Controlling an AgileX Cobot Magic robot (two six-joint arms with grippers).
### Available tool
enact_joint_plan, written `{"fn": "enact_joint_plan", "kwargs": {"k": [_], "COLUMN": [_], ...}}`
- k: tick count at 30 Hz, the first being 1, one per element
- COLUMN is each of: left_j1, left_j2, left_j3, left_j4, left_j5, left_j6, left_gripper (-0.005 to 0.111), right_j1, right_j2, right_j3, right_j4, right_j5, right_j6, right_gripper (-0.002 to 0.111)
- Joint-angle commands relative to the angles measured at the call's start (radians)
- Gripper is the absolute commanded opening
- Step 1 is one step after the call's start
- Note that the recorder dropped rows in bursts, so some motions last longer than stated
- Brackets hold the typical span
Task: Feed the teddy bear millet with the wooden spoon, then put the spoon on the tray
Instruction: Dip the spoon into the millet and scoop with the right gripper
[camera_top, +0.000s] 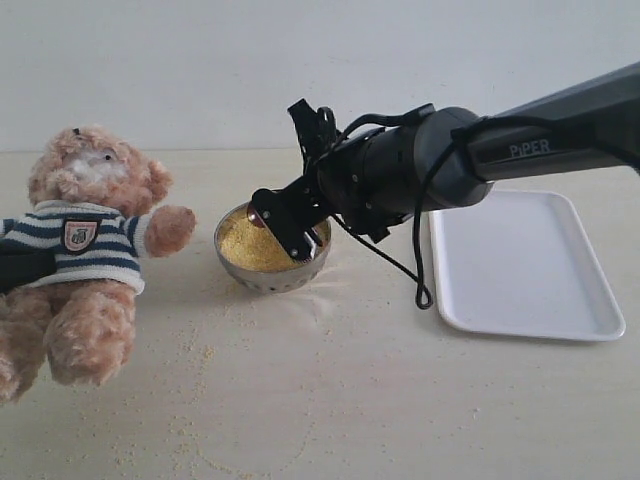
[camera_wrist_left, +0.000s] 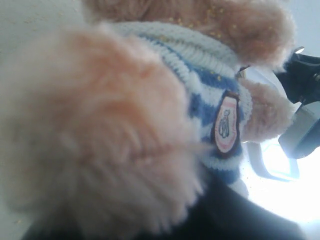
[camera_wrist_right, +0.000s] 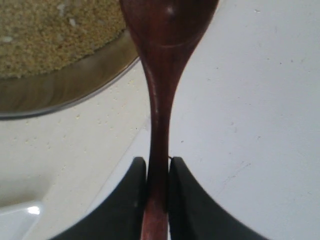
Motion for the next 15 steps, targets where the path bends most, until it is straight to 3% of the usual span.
{"fn": "enact_joint_plan", "kwargs": {"k": [1,15], "left_j1": [0.002,0.002], "left_j2": [-0.002,-0.002], "left_j3": [-0.001,-0.001], "left_j4": [-0.017,-0.017], "left_j5": [0.017,0.017], "left_j6": [0.004,0.004], "left_gripper": [0.005,0.005], "right_j1": [0.0,-0.002], "right_j2": [-0.005,0.042], "right_j3": [-0.006,-0.012], "right_j4": [0.023,0.046], "right_j5": [0.004,0.047], "right_j6": [-0.041,-0.048], "right_gripper": [0.0,0.0]}}
